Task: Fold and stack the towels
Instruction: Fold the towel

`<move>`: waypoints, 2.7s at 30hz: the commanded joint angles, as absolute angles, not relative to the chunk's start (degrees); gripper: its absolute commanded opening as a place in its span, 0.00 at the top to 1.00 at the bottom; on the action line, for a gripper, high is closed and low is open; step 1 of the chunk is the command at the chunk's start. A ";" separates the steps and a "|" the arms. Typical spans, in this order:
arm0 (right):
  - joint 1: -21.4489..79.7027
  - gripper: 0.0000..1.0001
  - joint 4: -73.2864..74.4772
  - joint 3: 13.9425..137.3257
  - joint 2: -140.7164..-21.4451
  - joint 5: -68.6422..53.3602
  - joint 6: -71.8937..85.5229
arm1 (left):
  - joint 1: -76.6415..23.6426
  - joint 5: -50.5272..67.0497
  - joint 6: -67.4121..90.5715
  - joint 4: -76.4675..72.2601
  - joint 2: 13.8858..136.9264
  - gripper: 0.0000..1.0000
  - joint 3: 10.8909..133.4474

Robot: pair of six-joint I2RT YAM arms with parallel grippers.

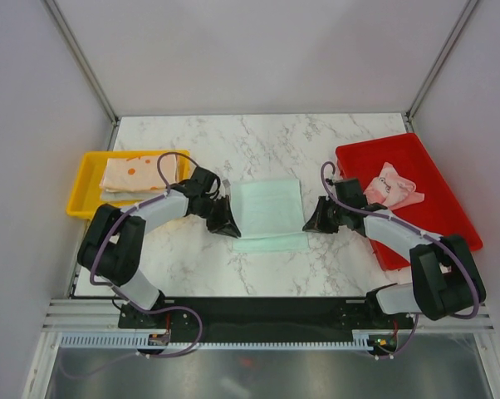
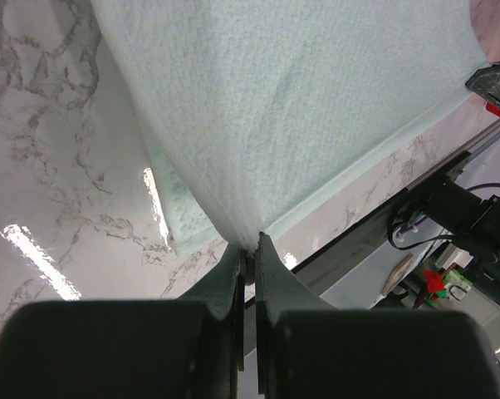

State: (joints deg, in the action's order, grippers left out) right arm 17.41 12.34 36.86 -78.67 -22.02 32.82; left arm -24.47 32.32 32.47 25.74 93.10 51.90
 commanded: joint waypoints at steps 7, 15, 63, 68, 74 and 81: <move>17.49 1.00 16.07 45.78 -73.22 -19.08 31.03 | -24.52 27.78 35.16 28.12 86.14 0.98 58.18; 17.40 1.00 19.86 43.87 -68.39 -18.72 29.27 | -24.61 27.34 35.24 29.62 82.18 0.98 54.24; 22.50 1.00 12.12 30.04 -64.52 -14.07 31.38 | -30.67 27.24 39.37 19.95 83.59 0.98 42.88; 22.50 1.00 17.67 33.32 -60.74 -12.13 30.23 | -32.52 26.63 41.57 20.66 79.10 0.98 43.78; 22.59 1.00 17.14 27.34 -57.84 -12.31 31.11 | -34.27 25.93 41.31 19.34 80.94 0.98 40.70; 22.68 1.00 14.24 23.91 -59.41 -13.70 32.17 | -34.80 24.17 41.22 17.93 83.32 0.98 39.55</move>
